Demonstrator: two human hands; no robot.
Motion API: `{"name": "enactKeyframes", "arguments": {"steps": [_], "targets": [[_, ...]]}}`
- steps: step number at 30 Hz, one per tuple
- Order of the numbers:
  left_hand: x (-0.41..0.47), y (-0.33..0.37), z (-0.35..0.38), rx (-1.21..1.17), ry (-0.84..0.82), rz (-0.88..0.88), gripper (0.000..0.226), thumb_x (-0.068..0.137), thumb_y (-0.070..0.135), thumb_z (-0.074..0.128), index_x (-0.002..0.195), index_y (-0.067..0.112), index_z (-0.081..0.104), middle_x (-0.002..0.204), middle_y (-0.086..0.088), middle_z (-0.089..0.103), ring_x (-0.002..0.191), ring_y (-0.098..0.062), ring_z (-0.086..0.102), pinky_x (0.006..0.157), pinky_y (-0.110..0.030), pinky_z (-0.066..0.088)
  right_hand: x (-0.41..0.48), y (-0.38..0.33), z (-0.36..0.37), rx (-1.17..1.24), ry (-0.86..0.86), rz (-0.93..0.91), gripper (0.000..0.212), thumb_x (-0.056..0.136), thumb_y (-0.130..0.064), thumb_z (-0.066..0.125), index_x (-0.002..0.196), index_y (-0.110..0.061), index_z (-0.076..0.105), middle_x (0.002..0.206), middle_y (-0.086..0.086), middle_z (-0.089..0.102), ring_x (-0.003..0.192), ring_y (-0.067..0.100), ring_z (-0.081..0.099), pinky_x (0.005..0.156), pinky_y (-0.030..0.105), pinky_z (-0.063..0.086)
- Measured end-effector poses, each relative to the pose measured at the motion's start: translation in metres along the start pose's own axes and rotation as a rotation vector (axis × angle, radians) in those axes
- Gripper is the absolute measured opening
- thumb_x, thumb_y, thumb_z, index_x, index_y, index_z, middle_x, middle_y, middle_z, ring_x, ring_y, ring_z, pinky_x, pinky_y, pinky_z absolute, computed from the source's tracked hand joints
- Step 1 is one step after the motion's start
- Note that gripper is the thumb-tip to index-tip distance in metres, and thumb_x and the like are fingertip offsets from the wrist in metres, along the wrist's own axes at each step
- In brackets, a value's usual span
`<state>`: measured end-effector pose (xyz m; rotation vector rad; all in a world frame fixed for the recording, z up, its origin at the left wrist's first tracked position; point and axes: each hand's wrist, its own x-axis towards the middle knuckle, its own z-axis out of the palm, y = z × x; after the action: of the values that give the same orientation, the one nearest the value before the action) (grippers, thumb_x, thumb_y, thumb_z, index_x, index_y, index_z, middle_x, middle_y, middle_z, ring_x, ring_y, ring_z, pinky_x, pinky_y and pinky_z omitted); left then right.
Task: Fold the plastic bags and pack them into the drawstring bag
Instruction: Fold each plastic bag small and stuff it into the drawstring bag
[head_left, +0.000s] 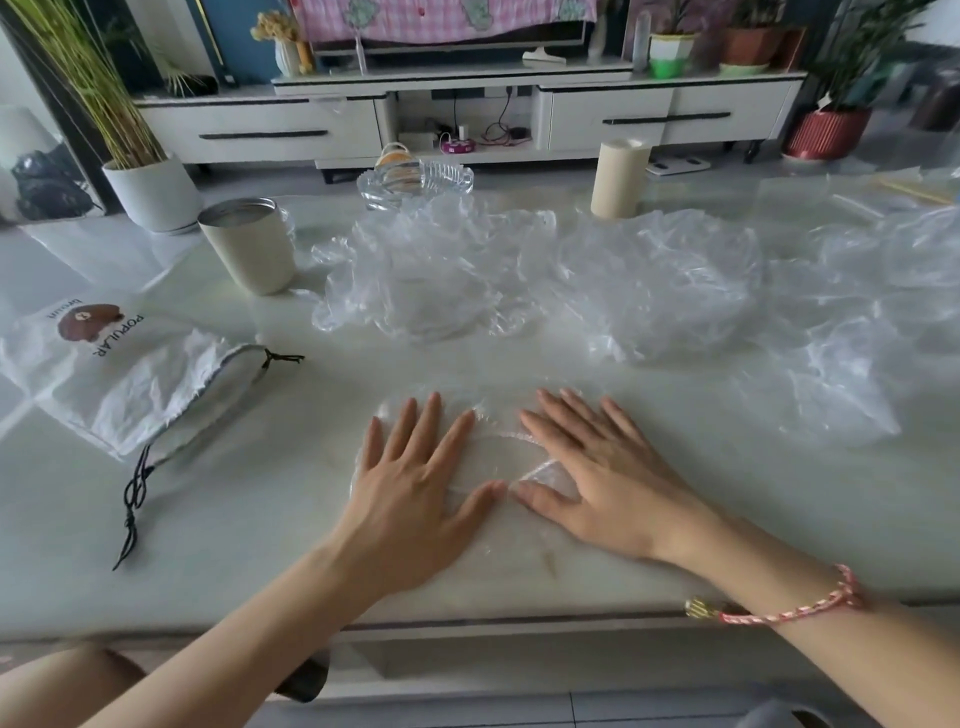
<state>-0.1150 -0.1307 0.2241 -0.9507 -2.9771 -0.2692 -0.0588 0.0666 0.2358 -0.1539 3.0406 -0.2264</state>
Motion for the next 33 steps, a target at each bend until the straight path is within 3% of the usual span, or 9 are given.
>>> {"name": "enactKeyframes", "arguments": {"steps": [5, 8, 11, 13, 16, 21, 26, 29, 33], "targets": [[-0.001, -0.003, -0.004, 0.023, -0.048, -0.066, 0.107, 0.056, 0.083, -0.024, 0.149, 0.033, -0.005, 0.158, -0.003, -0.012, 0.144, -0.02, -0.015, 0.113, -0.043, -0.014, -0.01, 0.017, 0.0, -0.027, -0.046, 0.052, 0.104, 0.055, -0.085, -0.023, 0.144, -0.032, -0.021, 0.149, -0.011, -0.032, 0.135, 0.005, -0.032, 0.114, 0.036, -0.018], [0.002, -0.002, -0.005, -0.015, 0.112, -0.029, 0.095, 0.079, 0.076, -0.006, 0.143, 0.019, 0.035, 0.15, -0.016, 0.031, 0.142, -0.031, 0.021, 0.112, -0.055, 0.003, -0.015, 0.012, -0.005, -0.044, -0.037, 0.052, 0.097, 0.06, -0.08, -0.021, 0.141, -0.028, -0.023, 0.151, -0.007, -0.03, 0.136, 0.006, -0.032, 0.113, 0.034, -0.02], [0.006, 0.0, -0.011, -0.076, 0.403, 0.093, 0.056, 0.097, 0.044, 0.026, 0.119, 0.005, 0.059, 0.129, -0.018, 0.055, 0.127, -0.035, 0.047, 0.11, -0.053, 0.025, -0.012, -0.007, -0.015, 0.168, 0.173, 0.042, 0.084, 0.082, -0.07, -0.002, 0.15, -0.021, 0.006, 0.156, -0.008, -0.008, 0.139, -0.001, -0.016, 0.113, 0.019, -0.014], [0.011, 0.006, -0.015, -0.137, 0.437, 0.17, 0.046, 0.096, 0.031, 0.031, 0.121, 0.004, 0.059, 0.133, -0.016, 0.053, 0.13, -0.032, 0.042, 0.112, -0.044, 0.023, 0.001, -0.022, -0.02, 0.294, 0.321, 0.008, 0.059, 0.098, -0.05, 0.023, 0.147, -0.018, 0.025, 0.156, -0.007, 0.013, 0.139, -0.004, -0.001, 0.11, 0.008, -0.009], [0.021, 0.011, -0.014, -0.217, 0.249, 0.199, 0.064, 0.094, 0.045, 0.012, 0.141, 0.012, 0.04, 0.151, -0.008, 0.032, 0.144, -0.02, 0.01, 0.117, -0.035, 0.003, 0.024, -0.039, -0.013, 0.271, 0.269, -0.046, 0.052, 0.1, -0.026, 0.035, 0.149, -0.014, 0.019, 0.157, 0.001, 0.012, 0.144, 0.008, 0.002, 0.112, 0.014, -0.009], [0.023, 0.0, -0.001, -0.072, -0.027, 0.148, 0.108, 0.058, 0.079, -0.031, 0.149, 0.029, -0.002, 0.158, 0.001, -0.005, 0.144, -0.017, -0.016, 0.114, -0.034, -0.015, 0.032, -0.032, 0.007, 0.021, 0.051, -0.007, 0.084, 0.069, -0.052, -0.01, 0.148, -0.023, -0.012, 0.158, -0.002, -0.011, 0.144, 0.014, -0.014, 0.115, 0.034, -0.014], [0.018, 0.0, -0.002, -0.039, -0.057, 0.137, 0.111, 0.054, 0.084, -0.027, 0.149, 0.032, -0.005, 0.158, -0.002, -0.011, 0.144, -0.02, -0.015, 0.116, -0.043, -0.01, 0.029, -0.027, 0.008, 0.061, 0.087, 0.009, 0.097, 0.068, -0.067, -0.008, 0.15, -0.016, -0.006, 0.158, 0.002, -0.007, 0.145, 0.013, -0.01, 0.114, 0.026, -0.013], [0.019, 0.002, -0.003, -0.005, -0.092, 0.128, 0.118, 0.049, 0.09, -0.02, 0.15, 0.03, -0.002, 0.157, -0.002, -0.012, 0.144, -0.02, -0.015, 0.116, -0.045, -0.01, 0.018, -0.017, 0.009, 0.033, 0.076, 0.058, 0.113, 0.057, -0.085, -0.017, 0.149, -0.019, -0.012, 0.152, -0.003, -0.025, 0.142, 0.013, -0.02, 0.113, 0.027, -0.017], [0.019, 0.003, -0.001, 0.007, -0.081, 0.124, 0.113, 0.056, 0.091, -0.004, 0.15, 0.028, 0.0, 0.158, -0.003, -0.009, 0.145, -0.022, -0.009, 0.117, -0.046, -0.007, 0.009, -0.011, 0.011, 0.043, 0.076, 0.072, 0.113, 0.055, -0.082, -0.027, 0.15, -0.022, -0.007, 0.156, -0.003, -0.019, 0.142, 0.009, -0.019, 0.113, 0.024, -0.015]]}}
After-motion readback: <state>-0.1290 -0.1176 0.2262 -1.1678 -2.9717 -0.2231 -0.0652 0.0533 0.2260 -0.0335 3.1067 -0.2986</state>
